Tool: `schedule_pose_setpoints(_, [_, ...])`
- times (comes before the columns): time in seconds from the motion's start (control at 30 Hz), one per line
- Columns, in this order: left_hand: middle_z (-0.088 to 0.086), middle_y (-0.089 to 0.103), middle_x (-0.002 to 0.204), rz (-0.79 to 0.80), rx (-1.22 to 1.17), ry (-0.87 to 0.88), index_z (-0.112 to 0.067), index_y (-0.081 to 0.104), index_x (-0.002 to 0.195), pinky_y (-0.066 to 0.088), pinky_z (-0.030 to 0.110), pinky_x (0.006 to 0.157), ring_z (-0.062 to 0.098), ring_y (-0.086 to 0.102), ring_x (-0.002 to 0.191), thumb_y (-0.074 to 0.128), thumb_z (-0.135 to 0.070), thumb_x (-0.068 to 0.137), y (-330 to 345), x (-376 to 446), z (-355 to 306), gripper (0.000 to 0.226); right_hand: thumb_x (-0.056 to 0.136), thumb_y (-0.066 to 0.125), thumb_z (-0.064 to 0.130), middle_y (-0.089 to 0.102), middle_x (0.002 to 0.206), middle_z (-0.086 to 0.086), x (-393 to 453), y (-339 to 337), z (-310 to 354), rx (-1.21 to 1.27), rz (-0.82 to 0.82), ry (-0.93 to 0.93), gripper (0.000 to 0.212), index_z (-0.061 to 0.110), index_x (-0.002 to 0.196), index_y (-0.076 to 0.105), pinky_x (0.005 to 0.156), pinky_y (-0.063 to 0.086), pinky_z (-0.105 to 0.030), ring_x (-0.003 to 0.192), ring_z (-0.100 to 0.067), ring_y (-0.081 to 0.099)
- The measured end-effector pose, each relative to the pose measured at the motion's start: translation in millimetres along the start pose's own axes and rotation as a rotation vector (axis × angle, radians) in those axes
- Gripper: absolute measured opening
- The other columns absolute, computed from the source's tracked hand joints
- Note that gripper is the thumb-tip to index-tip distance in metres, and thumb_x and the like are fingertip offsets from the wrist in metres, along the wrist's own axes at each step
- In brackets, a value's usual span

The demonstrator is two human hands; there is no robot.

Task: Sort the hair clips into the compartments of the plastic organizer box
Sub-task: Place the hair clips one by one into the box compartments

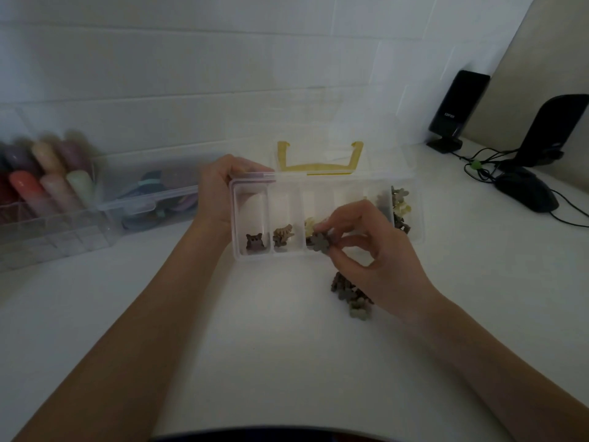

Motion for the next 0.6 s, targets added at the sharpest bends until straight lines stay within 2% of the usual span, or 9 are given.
schedule_pose_setpoints(0.1, [0.005, 0.062, 0.049, 0.005, 0.021, 0.009, -0.006, 0.064, 0.043, 0.046, 0.021, 0.056, 0.016, 0.056, 0.051, 0.043, -0.015, 0.048, 1.2, -0.5, -0.4, 0.024, 0.084, 0.06, -0.011, 0.069, 0.102, 0.011, 1.5, -1.1, -4.5, 0.084, -0.029, 0.048, 0.037, 0.019, 0.102, 0.051, 0.086, 0.053, -0.024, 0.101, -0.009, 0.066])
schedule_pose_setpoints(0.2, [0.006, 0.062, 0.049, 0.004, 0.006, -0.01, -0.005, 0.064, 0.044, 0.046, 0.02, 0.055, 0.016, 0.057, 0.051, 0.042, -0.015, 0.049, 1.9, -1.0, 0.3, 0.024, 0.085, 0.056, -0.013, 0.071, 0.103, 0.007, 1.5, -1.8, -8.6, 0.148, -0.037, 0.104, 0.035, 0.018, 0.102, 0.051, 0.081, 0.052, -0.017, 0.107, -0.005, 0.063])
schedule_pose_setpoints(0.3, [0.006, 0.063, 0.049, -0.002, 0.023, 0.009, -0.004, 0.064, 0.045, 0.046, 0.021, 0.056, 0.017, 0.057, 0.05, 0.043, -0.015, 0.049, 1.3, -0.9, -0.2, 0.024, 0.086, 0.052, -0.014, 0.072, 0.105, 0.002, 1.3, -1.9, -10.1, 0.217, -0.036, 0.134, 0.033, 0.014, 0.102, 0.051, 0.073, 0.049, -0.014, 0.106, -0.009, 0.064])
schedule_pose_setpoints(0.43, [0.007, 0.063, 0.05, -0.006, 0.032, 0.02, -0.003, 0.064, 0.046, 0.046, 0.022, 0.057, 0.017, 0.058, 0.052, 0.044, -0.015, 0.049, 0.6, -0.3, -0.9, 0.024, 0.088, 0.05, -0.015, 0.072, 0.105, -0.005, 2.8, -0.8, -11.4, 0.357, -0.051, 0.168, 0.032, 0.013, 0.103, 0.052, 0.086, 0.053, -0.026, 0.109, -0.013, 0.064])
schedule_pose_setpoints(0.6, [0.006, 0.062, 0.05, 0.004, 0.027, 0.016, -0.005, 0.064, 0.045, 0.046, 0.024, 0.058, 0.017, 0.057, 0.052, 0.044, -0.014, 0.048, -0.3, 0.2, -1.1, 0.022, 0.089, 0.049, -0.014, 0.072, 0.102, -0.009, 3.8, -4.0, -13.9, 0.411, -0.101, 0.192, 0.03, 0.013, 0.101, 0.053, 0.084, 0.053, -0.027, 0.103, -0.017, 0.066])
Point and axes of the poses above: each hand's wrist, its own x-axis towards the middle knuckle, its own y-axis out of the palm, z = x × y, the point moved 6 cm from there along x, towards the middle knuckle
